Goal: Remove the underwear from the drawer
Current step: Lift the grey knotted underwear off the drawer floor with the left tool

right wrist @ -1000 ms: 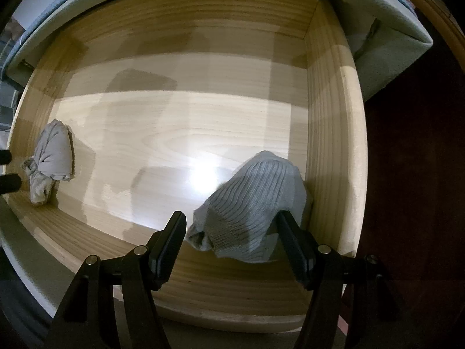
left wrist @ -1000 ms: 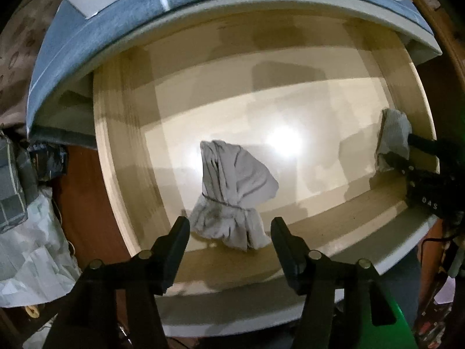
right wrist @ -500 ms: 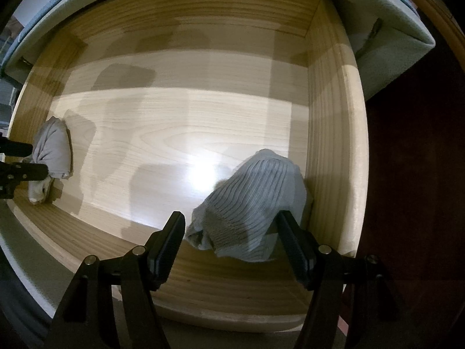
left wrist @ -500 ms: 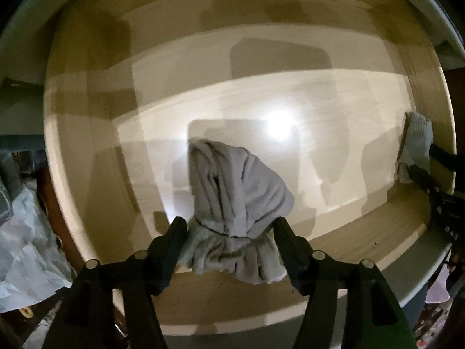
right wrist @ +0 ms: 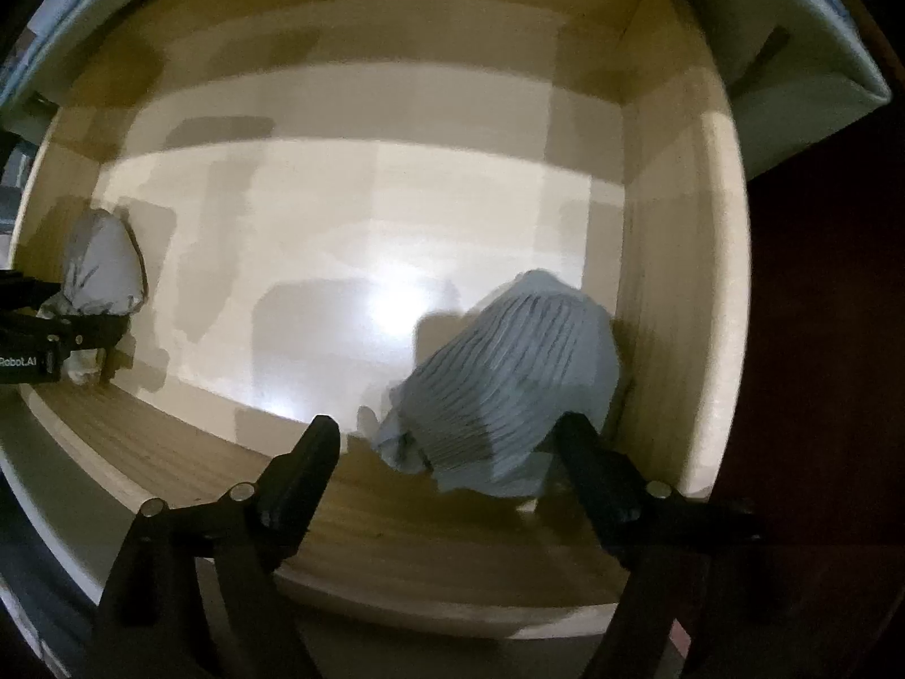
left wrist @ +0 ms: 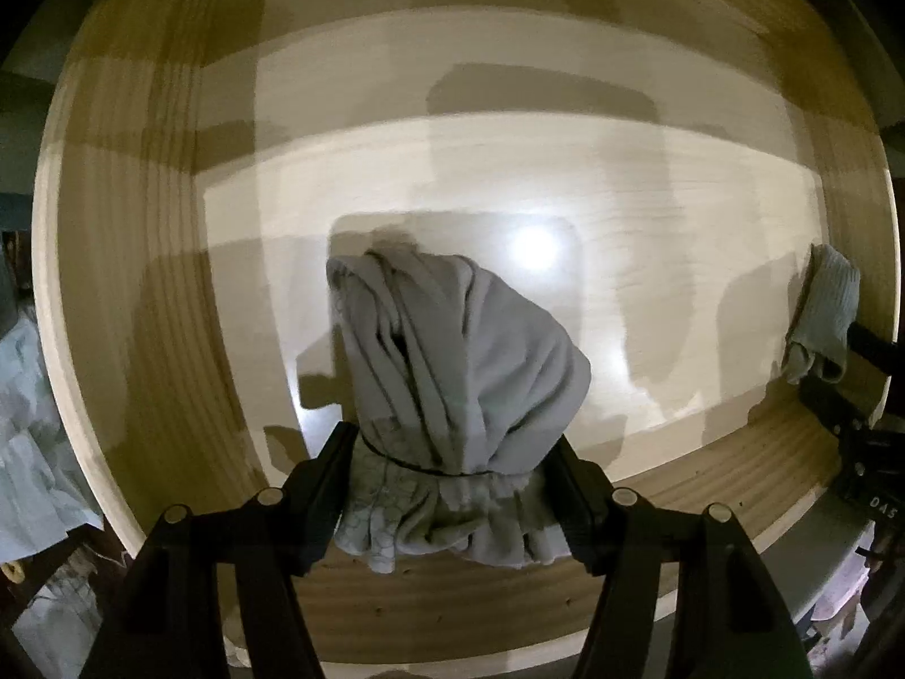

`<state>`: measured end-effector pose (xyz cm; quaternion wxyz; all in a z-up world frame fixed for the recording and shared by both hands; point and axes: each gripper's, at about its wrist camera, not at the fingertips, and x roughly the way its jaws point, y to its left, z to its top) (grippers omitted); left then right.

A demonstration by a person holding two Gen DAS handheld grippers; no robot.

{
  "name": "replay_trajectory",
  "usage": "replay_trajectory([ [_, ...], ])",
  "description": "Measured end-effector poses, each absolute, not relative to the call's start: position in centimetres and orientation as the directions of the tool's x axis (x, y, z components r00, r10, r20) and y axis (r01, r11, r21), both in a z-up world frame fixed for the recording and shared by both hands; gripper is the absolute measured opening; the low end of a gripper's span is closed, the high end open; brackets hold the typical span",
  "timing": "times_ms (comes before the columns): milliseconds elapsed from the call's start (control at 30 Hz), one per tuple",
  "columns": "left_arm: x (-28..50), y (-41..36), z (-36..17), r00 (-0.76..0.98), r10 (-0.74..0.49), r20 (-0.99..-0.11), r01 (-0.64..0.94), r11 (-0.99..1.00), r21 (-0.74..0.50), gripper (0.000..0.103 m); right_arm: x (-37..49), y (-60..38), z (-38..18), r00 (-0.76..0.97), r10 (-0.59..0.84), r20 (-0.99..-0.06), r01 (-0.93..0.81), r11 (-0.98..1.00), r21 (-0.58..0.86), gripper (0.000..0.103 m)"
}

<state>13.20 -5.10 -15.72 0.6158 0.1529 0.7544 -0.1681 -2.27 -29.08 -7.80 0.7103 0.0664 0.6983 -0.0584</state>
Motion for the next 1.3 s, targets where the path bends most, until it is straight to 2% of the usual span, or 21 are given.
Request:
replay_trajectory([
  [200, 14.5, -3.3, -16.8, -0.207, 0.007, -0.978, 0.414, 0.907, -0.081, 0.066, 0.0, -30.0, -8.9, -0.083, 0.030, -0.996, 0.214, 0.977, 0.012, 0.084],
  [567, 13.2, -3.8, -16.9, -0.186, -0.001, -0.982, 0.414, 0.907, -0.080, 0.065, 2.5, -29.2, -10.7, -0.158, -0.065, -0.985, 0.154, 0.984, -0.089, 0.086],
  [767, 12.5, -4.0, -16.3, -0.166, -0.004, -0.986, 0.411, 0.909, -0.073, 0.060, 2.8, -28.6, -10.2, -0.136, -0.084, -0.987, 0.137, 0.985, -0.102, 0.079],
  [1133, 11.1, -4.1, -15.8, -0.133, -0.003, -0.991, 0.419, 0.906, -0.059, 0.056, 3.4, -28.9, -10.9, -0.125, -0.115, -0.985, 0.138, 0.982, -0.132, 0.082],
  [1300, 11.2, -3.9, -14.8, -0.118, -0.001, -0.993, 0.421, 0.906, -0.051, 0.055, 3.3, -27.4, -11.5, -0.125, -0.185, -0.975, 0.095, 0.976, -0.197, 0.072],
])
